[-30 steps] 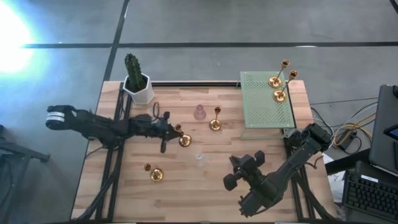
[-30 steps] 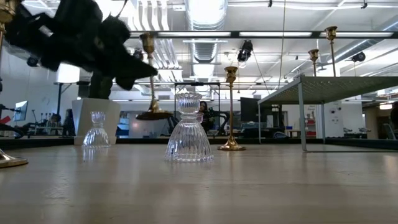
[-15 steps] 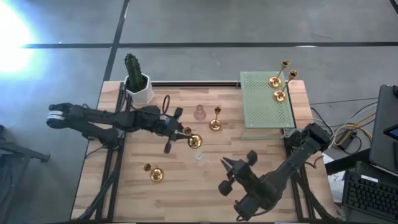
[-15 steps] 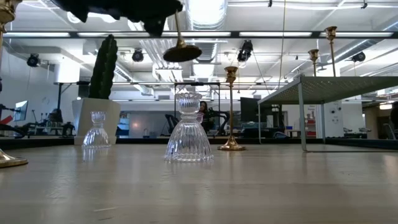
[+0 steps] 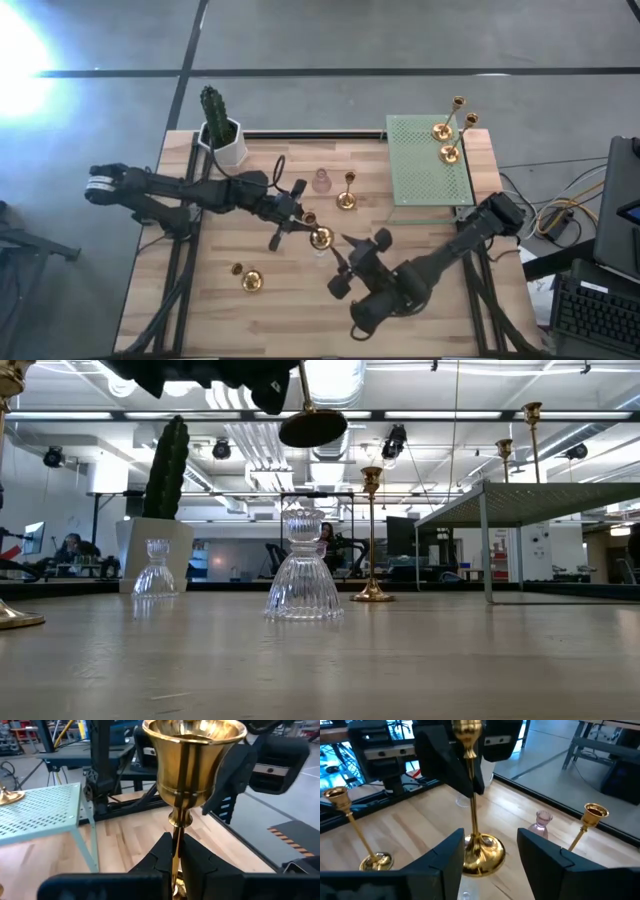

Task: Pick & Place candle stick holders
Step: Put the middle gold candle holder on the shelf

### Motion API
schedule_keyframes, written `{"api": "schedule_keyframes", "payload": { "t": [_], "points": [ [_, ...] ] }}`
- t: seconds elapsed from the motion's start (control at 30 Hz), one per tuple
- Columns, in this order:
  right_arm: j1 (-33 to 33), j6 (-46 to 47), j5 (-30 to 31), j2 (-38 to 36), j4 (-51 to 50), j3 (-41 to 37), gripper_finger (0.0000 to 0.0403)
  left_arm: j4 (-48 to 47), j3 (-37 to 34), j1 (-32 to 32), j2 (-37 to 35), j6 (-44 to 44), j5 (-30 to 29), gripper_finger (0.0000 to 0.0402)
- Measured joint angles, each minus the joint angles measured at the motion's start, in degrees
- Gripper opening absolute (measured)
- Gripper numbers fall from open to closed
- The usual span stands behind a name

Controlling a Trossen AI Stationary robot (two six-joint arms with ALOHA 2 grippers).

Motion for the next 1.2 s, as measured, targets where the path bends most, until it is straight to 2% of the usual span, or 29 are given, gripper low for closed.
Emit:
{"api": "schedule_keyframes", "payload": {
  "t": [0.2,0.47,0.9,1.0,1.13,1.2],
  "points": [
    [-1.53,-1.85,-0.27,0.02,4.34,-1.19,0.0178,1.03,1.11,-1.51,-0.27,0.17,0.53,0.0021],
    [-3.37,-14.02,-2.37,0.09,17.58,-2.91,0.0163,0.52,1.92,-1.98,0.02,0.47,1.71,0.0021],
    [-6.73,-20.79,-8.26,0.37,25.14,-3.04,0.0131,0.38,1.92,-2.06,0.02,0.17,3.27,0.0021],
    [-7.04,-21.08,-9.36,0.39,25.45,-3.04,0.0108,0.38,1.92,-2.08,0.02,0.17,3.4,0.0021],
    [-7.18,-21.33,-10.05,0.42,25.42,-3.04,0.003,0.37,1.9,-2.09,0.02,0.11,3.3,0.0021],
    [-7.11,-21.8,-10.15,0.42,25.38,-3.04,0.0019,0.37,1.9,-2.11,0.02,-0.27,3.38,0.0021]
  ]
}}
